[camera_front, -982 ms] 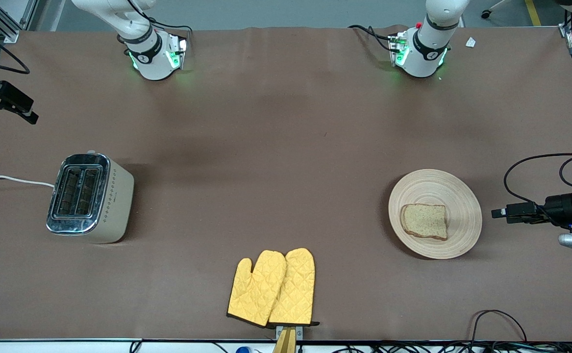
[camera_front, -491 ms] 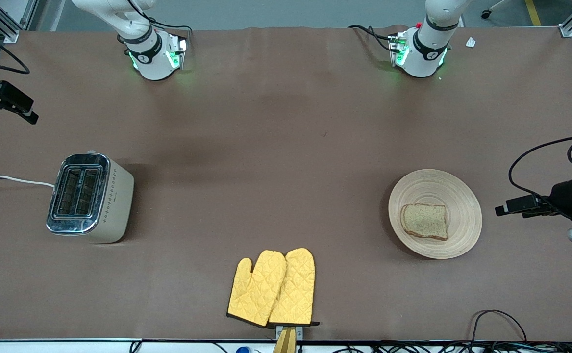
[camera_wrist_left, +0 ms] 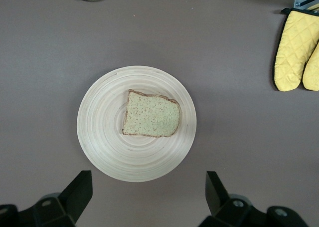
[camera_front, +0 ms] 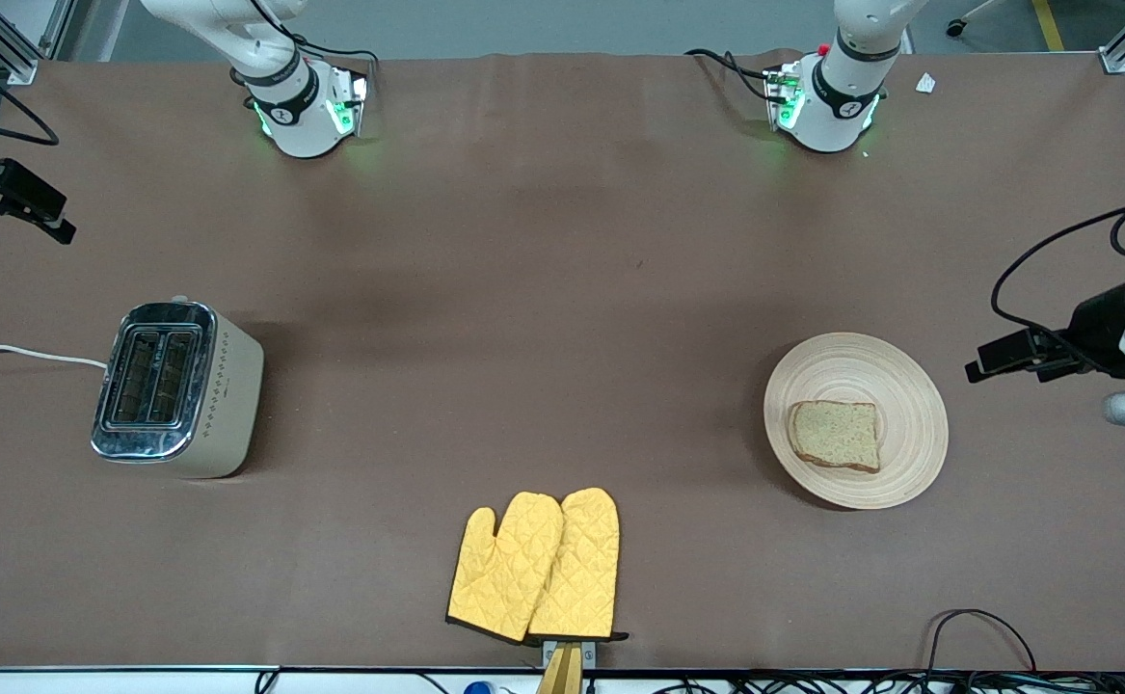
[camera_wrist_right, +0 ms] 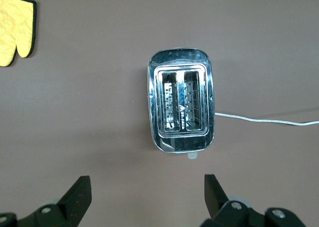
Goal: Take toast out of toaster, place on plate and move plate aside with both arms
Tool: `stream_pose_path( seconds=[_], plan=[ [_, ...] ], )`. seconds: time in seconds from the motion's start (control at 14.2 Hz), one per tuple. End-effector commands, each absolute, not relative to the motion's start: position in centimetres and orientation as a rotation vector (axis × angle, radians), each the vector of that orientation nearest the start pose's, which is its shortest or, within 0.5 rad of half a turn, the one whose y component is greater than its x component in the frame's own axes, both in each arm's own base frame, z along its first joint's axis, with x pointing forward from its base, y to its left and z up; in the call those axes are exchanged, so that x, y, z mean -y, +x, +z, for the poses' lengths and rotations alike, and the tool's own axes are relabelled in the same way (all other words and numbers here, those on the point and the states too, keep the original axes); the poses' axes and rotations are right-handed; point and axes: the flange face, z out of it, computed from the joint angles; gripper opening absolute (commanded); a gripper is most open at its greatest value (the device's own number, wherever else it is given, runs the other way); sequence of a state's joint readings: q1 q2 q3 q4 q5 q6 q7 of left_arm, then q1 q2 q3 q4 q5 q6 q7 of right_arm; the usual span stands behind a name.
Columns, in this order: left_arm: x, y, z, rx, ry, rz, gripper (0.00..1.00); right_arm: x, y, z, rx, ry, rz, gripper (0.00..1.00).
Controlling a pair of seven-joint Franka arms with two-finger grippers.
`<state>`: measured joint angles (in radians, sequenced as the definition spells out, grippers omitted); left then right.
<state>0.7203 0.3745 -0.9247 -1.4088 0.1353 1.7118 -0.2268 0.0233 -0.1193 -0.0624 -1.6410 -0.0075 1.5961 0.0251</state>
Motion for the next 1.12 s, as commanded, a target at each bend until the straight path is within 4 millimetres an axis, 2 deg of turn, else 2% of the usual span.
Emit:
stream_pose_path(
  seconds=[0.0,0.35,0.91,1.05],
  plan=[
    [3.7,62.4,58.8,0.180,-3.238,-0.097,1.00,2.4,51.7,66.0,-0.085,-3.151,-0.116,1.00],
    [4.4,61.7,59.9,0.192,-3.217,-0.098,1.00,2.4,51.7,66.1,-0.085,-3.151,-0.118,1.00],
    [4.1,61.3,59.8,0.190,-3.200,-0.050,1.00,2.4,51.7,65.9,-0.085,-3.151,-0.113,1.00],
    [3.7,60.9,61.3,0.182,-3.165,-0.037,1.00,2.5,51.7,66.0,-0.087,-3.153,-0.116,1.00]
  ],
)
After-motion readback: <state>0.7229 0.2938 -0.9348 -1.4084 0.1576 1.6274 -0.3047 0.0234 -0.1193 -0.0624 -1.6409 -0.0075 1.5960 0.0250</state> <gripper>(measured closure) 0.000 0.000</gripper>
